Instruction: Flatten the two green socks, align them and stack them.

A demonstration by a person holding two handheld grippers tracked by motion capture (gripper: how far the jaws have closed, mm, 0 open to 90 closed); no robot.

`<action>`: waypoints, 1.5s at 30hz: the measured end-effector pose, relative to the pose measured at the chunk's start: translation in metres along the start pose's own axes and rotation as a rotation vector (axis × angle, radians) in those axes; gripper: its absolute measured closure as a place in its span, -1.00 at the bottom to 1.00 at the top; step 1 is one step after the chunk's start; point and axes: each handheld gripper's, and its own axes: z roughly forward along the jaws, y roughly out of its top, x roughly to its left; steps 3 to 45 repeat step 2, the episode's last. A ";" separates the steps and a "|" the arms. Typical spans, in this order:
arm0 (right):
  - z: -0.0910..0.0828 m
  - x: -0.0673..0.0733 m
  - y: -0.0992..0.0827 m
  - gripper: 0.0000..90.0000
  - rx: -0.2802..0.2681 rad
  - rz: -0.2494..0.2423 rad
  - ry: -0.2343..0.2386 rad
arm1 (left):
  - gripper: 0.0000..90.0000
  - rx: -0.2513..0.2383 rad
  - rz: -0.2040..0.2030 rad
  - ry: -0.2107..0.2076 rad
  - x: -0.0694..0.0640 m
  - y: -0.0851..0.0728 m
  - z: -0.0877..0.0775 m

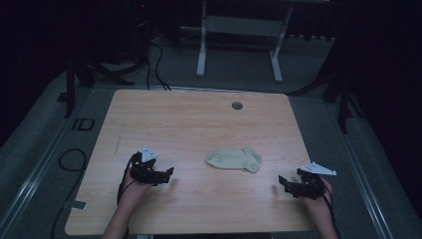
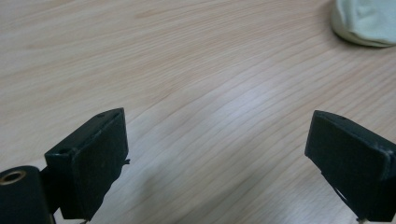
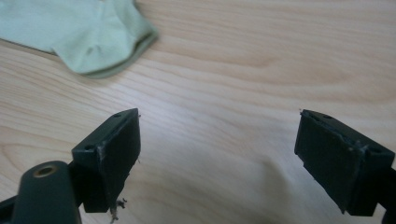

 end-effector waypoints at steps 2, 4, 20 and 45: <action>-0.002 -0.002 -0.004 -0.69 0.001 0.008 -0.018 | -0.87 -0.005 -0.016 0.005 0.001 -0.003 -0.001; -0.002 -0.002 -0.004 -0.69 0.001 0.008 -0.018 | -0.87 -0.005 -0.016 0.005 0.001 -0.003 -0.001; -0.002 -0.002 -0.004 -0.69 0.001 0.008 -0.018 | -0.87 -0.005 -0.016 0.005 0.001 -0.003 -0.001; -0.002 -0.002 -0.004 -0.69 0.001 0.008 -0.018 | -0.87 -0.005 -0.016 0.005 0.001 -0.003 -0.001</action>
